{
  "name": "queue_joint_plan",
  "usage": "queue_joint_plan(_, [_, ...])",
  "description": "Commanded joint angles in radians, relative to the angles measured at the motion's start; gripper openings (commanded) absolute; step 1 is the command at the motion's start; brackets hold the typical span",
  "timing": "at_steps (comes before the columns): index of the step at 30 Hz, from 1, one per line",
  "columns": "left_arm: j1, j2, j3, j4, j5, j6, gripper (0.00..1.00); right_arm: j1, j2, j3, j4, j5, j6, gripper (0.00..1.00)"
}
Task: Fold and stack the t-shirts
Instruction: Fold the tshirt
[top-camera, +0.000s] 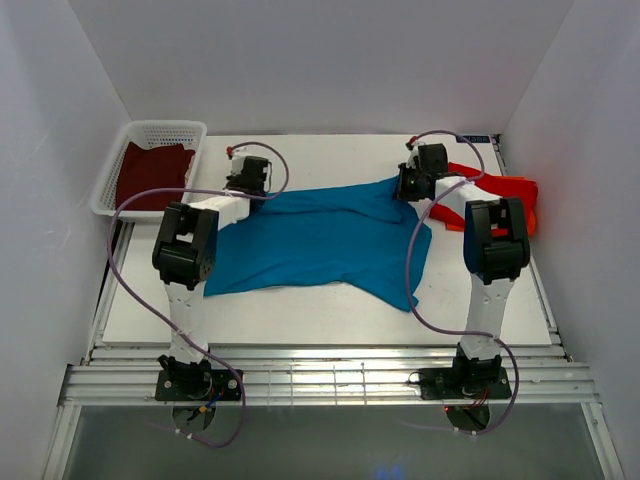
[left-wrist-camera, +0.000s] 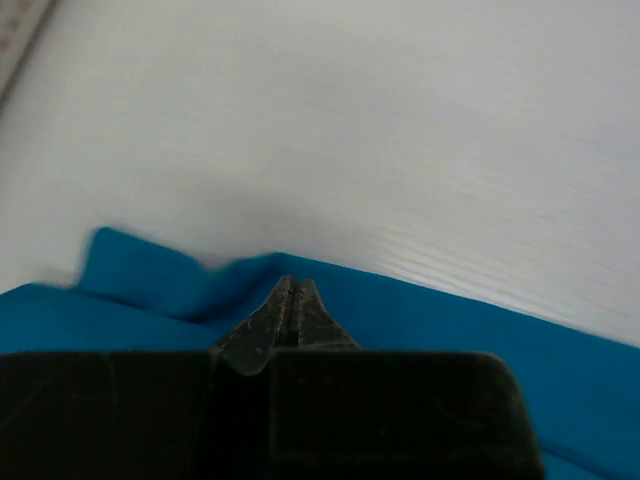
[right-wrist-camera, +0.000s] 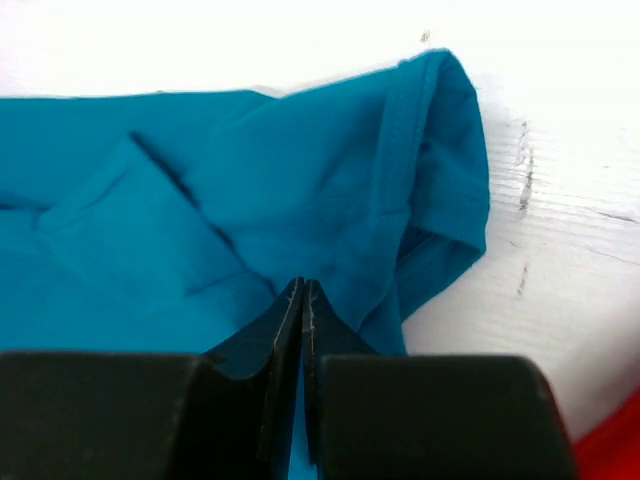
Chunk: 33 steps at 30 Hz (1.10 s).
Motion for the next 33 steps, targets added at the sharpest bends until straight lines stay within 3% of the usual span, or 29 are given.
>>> queue_joint_plan(1, [-0.167,-0.145,0.062,0.209,0.007,0.202,0.08,-0.004,-0.150,-0.032,0.116,-0.020,-0.025,0.08])
queue_joint_plan(4, [-0.283,-0.162,0.141,0.209,0.012,0.235,0.25,-0.004,-0.187,-0.037,0.142,-0.010,-0.033,0.08])
queue_joint_plan(6, [-0.364,-0.173,0.156,0.212,0.020,0.238,0.29,-0.004,-0.176,-0.021,0.128,0.006,-0.039,0.08])
queue_joint_plan(7, [-0.383,-0.172,0.158,0.209,0.029,0.231,0.29,-0.004,-0.165,-0.007,0.092,0.019,-0.039,0.08])
queue_joint_plan(10, [-0.447,-0.162,0.144,0.192,0.095,0.151,0.00,-0.004,-0.108,0.054,0.030,0.039,-0.042,0.08])
queue_joint_plan(20, [-0.586,-0.130,0.049,0.182,0.282,-0.046,0.00,-0.010,0.066,0.194,-0.036,0.111,-0.060,0.08])
queue_joint_plan(33, [-0.736,-0.040,0.027,0.243,0.423,-0.130,0.00,-0.021,0.079,0.184,-0.050,0.132,-0.083,0.08])
